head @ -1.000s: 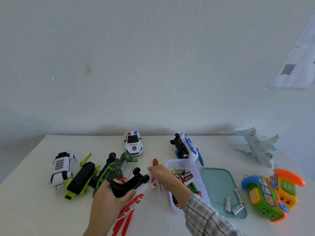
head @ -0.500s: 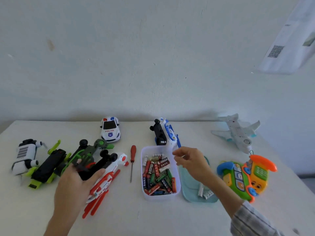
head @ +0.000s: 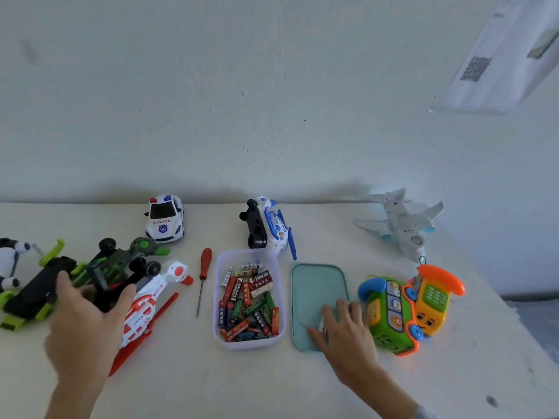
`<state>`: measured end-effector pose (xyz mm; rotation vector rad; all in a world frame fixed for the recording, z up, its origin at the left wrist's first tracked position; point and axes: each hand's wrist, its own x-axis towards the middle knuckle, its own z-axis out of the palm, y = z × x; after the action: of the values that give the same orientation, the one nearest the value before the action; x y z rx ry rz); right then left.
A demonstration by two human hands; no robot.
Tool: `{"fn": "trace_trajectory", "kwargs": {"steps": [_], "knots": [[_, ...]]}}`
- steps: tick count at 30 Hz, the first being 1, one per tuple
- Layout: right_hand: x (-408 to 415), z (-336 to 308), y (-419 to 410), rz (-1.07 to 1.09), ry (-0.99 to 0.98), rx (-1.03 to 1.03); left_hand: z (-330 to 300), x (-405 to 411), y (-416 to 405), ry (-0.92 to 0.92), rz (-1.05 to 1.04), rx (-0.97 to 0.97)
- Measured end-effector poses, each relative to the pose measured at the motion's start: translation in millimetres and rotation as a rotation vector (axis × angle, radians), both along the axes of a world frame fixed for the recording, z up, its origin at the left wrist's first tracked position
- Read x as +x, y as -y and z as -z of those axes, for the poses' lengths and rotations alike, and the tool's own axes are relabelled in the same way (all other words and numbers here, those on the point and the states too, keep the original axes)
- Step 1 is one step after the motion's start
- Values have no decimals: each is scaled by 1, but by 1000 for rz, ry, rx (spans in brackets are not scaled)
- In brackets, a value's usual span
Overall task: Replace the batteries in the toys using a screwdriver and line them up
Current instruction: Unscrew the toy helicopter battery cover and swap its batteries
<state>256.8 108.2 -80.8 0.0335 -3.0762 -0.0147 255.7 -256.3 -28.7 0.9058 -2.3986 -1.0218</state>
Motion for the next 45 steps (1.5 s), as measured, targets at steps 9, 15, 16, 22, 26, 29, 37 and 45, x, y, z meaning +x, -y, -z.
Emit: {"fn": "trace_trajectory", "kwargs": {"steps": [9,15,16,22,26,29,37,45], "knots": [[3,20,3,-20,-180,-284,7,7,-2,-86,1,-60],[-4,29,9,7,-281,-303,13,8,2,-145,64,-62],[-5,30,11,30,-281,-307,12,8,2,-149,71,-64],[-4,28,14,10,-367,-347,16,8,7,-182,132,-74],[-3,20,17,-17,-365,-286,22,5,13,-193,153,-73],[-4,21,15,-59,-409,-310,23,4,13,-199,198,-80],[-15,3,3,102,-467,-565,19,11,20,-208,259,45],[-1,-79,126,21,-391,-984,15,28,35,-228,294,199]]}}
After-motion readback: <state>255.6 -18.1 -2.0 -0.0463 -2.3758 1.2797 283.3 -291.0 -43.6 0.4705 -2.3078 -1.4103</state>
